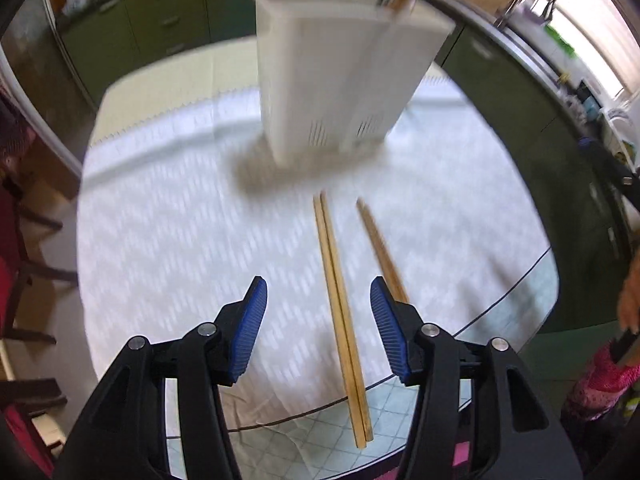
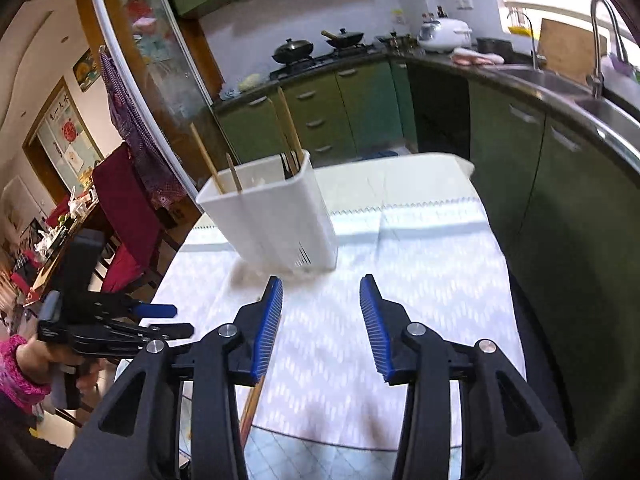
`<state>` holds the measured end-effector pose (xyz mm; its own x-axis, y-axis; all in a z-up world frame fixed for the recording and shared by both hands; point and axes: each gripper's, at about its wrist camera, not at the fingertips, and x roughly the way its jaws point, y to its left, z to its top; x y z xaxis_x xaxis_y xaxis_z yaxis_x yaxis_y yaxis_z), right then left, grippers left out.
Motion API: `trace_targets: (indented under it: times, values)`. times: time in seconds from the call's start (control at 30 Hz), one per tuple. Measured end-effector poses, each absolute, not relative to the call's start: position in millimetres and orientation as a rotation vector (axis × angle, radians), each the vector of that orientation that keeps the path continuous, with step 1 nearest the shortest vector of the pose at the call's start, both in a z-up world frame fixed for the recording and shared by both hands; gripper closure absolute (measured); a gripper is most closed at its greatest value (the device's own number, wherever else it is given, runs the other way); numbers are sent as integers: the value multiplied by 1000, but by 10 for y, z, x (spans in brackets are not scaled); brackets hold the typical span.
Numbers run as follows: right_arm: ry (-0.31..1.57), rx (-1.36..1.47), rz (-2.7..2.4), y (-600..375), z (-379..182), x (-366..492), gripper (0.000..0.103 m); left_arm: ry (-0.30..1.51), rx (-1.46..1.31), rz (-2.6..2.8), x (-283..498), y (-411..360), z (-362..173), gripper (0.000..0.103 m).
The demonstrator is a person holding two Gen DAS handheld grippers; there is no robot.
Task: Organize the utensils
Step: 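Grasp a wooden chopstick on the cloth with the left tool while the right tool moves toward another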
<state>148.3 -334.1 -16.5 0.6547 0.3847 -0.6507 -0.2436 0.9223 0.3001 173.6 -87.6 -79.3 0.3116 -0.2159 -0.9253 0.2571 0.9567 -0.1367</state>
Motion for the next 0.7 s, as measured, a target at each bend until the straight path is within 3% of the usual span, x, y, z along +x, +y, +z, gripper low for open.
trace_targets:
  times: [0.13,0.3,0.7]
  values:
    - [800,204,373,-3364,-277,1413,62,1251,67,-281,1824,-970,-1019,52]
    - [809,219,387,-3374,-310,1397,59,1299,91,-270,1922,-1066,-1228,61]
    - [836,242,405,-3368,-366,1455,59,1318,122,-259,2001,-1110,-1365,67]
